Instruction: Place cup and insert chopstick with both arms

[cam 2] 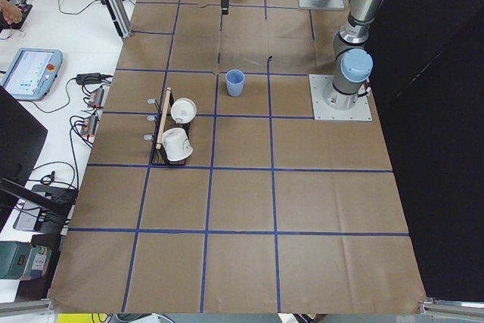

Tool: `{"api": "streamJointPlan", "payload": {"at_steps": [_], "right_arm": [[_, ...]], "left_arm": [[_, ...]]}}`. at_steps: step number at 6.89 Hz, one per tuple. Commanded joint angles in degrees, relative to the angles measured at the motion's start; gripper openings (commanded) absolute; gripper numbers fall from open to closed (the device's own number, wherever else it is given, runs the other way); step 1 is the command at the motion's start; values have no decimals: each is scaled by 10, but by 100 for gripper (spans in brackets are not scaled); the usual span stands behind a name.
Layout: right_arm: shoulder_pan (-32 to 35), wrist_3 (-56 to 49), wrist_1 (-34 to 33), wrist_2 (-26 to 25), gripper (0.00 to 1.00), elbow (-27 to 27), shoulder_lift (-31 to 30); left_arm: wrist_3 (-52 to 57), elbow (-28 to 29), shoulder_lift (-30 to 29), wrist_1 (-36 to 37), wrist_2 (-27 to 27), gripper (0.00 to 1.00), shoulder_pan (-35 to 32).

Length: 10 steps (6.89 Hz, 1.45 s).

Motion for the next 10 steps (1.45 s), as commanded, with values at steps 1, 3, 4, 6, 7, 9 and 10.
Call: {"api": "streamJointPlan", "payload": {"at_steps": [1,3,4,6,7,9,10], "right_arm": [[0,-1,0,0,99,0,0],[0,0,-2,0,99,0,0],[-1,1,-3,0,99,-1,-2],[0,0,-2,1,99,-1,-1],[0,1,-2,0,99,-1,-1],[0,-2,-2,-1,99,0,0],[0,-2,-2,-1,99,0,0]], "left_arm": [[0,0,0,0,0,100,1],[0,-2,3,-1,0,100,0],[1,0,2,0,-2,100,1],[5,-2,3,-1,-1,100,8],[7,-6,2,0,0,100,9],[34,-18,7,0,-1,100,45],[93,-26,9,-5,0,100,90]]}}
